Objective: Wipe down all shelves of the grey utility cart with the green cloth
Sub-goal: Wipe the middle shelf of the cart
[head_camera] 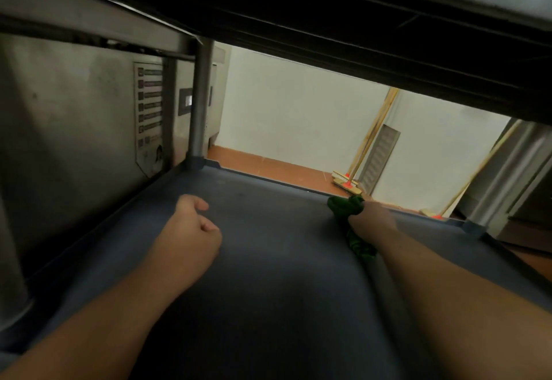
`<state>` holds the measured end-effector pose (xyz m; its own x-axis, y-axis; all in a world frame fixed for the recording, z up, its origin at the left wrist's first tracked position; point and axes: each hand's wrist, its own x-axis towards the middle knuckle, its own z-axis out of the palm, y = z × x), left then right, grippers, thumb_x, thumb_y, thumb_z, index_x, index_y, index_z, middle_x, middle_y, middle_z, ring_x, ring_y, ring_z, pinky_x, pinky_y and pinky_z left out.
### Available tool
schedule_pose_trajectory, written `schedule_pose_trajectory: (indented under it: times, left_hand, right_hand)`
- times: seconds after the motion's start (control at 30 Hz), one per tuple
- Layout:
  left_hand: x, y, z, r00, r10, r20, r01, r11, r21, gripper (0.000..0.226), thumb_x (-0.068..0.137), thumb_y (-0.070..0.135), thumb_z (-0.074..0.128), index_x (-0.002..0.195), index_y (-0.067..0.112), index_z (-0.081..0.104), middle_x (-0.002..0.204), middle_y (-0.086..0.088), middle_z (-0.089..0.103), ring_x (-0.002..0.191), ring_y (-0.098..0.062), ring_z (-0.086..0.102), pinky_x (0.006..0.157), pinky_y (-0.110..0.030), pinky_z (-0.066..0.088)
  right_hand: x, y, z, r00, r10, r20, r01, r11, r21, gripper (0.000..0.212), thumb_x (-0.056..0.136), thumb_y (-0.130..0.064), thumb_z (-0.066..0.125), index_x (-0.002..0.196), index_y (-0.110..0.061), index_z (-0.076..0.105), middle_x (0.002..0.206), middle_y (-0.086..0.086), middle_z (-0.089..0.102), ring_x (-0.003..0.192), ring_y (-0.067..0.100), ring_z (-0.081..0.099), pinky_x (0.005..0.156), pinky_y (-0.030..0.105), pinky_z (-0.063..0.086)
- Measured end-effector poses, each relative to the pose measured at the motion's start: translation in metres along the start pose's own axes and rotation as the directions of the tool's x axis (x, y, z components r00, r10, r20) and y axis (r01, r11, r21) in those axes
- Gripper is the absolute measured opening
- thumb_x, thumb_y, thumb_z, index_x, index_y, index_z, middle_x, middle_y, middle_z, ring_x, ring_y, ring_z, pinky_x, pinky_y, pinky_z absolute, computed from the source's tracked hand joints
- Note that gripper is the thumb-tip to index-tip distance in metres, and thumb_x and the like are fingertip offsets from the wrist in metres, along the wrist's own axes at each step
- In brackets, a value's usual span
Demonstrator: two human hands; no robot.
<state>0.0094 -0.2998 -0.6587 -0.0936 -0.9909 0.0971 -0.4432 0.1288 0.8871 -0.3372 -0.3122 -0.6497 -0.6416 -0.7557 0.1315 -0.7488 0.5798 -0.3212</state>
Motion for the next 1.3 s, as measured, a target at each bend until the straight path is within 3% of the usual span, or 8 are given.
schedule_pose_trajectory:
  times: [0.17, 0.33, 0.5, 0.6, 0.7, 0.87, 1.03, 1.3]
  left_hand:
    - [0.001, -0.013, -0.02, 0.997, -0.068, -0.036, 0.066, 0.997, -0.03, 0.03, 0.089, 0.01, 0.054, 0.11, 0.027, 0.04, 0.084, -0.015, 0.065, 0.073, -0.03, 0.069, 0.065, -0.039, 0.054]
    - [0.009, -0.027, -0.04, 0.993, -0.086, -0.084, 0.083, 0.996, -0.034, 0.031, 0.086, 0.014, 0.053, 0.108, 0.03, 0.04, 0.081, -0.007, 0.066, 0.072, -0.023, 0.067, 0.067, -0.044, 0.056]
    - [0.009, -0.032, -0.047, 0.987, -0.152, -0.046, 0.135, 0.957, -0.257, 0.034, 0.09, -0.001, 0.054, 0.117, 0.014, 0.039, 0.084, -0.015, 0.062, 0.06, -0.017, 0.058, 0.041, -0.021, 0.043]
    - [0.013, -0.035, -0.046, 0.975, -0.192, -0.113, 0.156, 0.95, -0.27, 0.036, 0.086, 0.006, 0.053, 0.117, 0.017, 0.041, 0.087, -0.017, 0.065, 0.07, -0.024, 0.063, 0.058, -0.029, 0.046]
    - [0.012, -0.035, -0.048, 0.974, -0.181, -0.138, 0.139, 0.952, -0.273, 0.033, 0.085, 0.005, 0.05, 0.116, 0.016, 0.04, 0.088, -0.014, 0.062, 0.079, -0.028, 0.065, 0.069, -0.035, 0.052]
    - [0.013, -0.038, -0.046, 0.968, -0.125, -0.217, 0.065, 0.962, -0.267, 0.037, 0.082, 0.004, 0.049, 0.112, 0.022, 0.035, 0.086, -0.013, 0.058, 0.075, -0.029, 0.063, 0.068, -0.043, 0.054]
    - [0.013, -0.036, -0.046, 0.964, -0.137, -0.227, 0.065, 0.952, -0.299, 0.034, 0.086, 0.002, 0.047, 0.115, 0.015, 0.035, 0.086, -0.013, 0.057, 0.073, -0.025, 0.058, 0.059, -0.032, 0.042]
    - [0.016, -0.038, -0.043, 0.95, -0.16, -0.269, 0.076, 0.951, -0.299, 0.019, 0.089, 0.007, 0.045, 0.096, 0.022, 0.037, 0.074, -0.002, 0.043, 0.064, -0.018, 0.047, 0.062, -0.033, 0.041]
  right_hand:
    - [-0.018, -0.066, 0.022, 0.995, -0.097, 0.04, 0.094, 0.994, 0.054, 0.017, 0.089, -0.019, 0.058, 0.105, -0.013, 0.062, 0.08, 0.002, 0.061, 0.072, 0.017, 0.06, 0.057, 0.027, 0.048]
    - [-0.032, -0.12, 0.042, 0.983, -0.176, 0.046, 0.17, 0.98, 0.106, 0.025, 0.089, -0.018, 0.059, 0.113, -0.012, 0.06, 0.08, 0.002, 0.058, 0.068, 0.014, 0.055, 0.049, 0.024, 0.04]
    - [-0.041, -0.159, 0.056, 0.972, -0.23, 0.049, 0.224, 0.969, 0.102, 0.023, 0.09, -0.018, 0.057, 0.112, -0.012, 0.06, 0.076, 0.0, 0.056, 0.07, 0.015, 0.057, 0.061, 0.028, 0.05]
    - [-0.045, -0.18, 0.062, 0.963, -0.26, 0.065, 0.251, 0.961, 0.115, 0.023, 0.09, -0.019, 0.058, 0.112, -0.012, 0.062, 0.086, 0.004, 0.063, 0.081, 0.021, 0.064, 0.074, 0.034, 0.058]
    - [-0.049, -0.201, 0.069, 0.957, -0.281, 0.07, 0.269, 0.953, 0.139, 0.022, 0.09, -0.021, 0.058, 0.11, -0.013, 0.062, 0.088, 0.005, 0.064, 0.081, 0.02, 0.063, 0.072, 0.033, 0.056]
    - [-0.06, -0.235, 0.078, 0.935, -0.346, 0.076, 0.333, 0.932, 0.145, 0.011, 0.089, -0.023, 0.058, 0.097, -0.016, 0.06, 0.086, 0.004, 0.064, 0.08, 0.021, 0.061, 0.071, 0.033, 0.054]
    - [-0.073, -0.264, 0.087, 0.908, -0.407, 0.097, 0.386, 0.904, 0.183, 0.008, 0.088, -0.019, 0.055, 0.081, -0.022, 0.058, 0.077, -0.001, 0.061, 0.072, 0.015, 0.06, 0.064, 0.03, 0.05]
    - [-0.097, -0.292, 0.093, 0.778, -0.602, 0.178, 0.547, 0.789, 0.278, 0.011, 0.091, -0.026, 0.053, 0.083, -0.022, 0.059, 0.083, 0.001, 0.066, 0.078, 0.019, 0.063, 0.072, 0.032, 0.054]
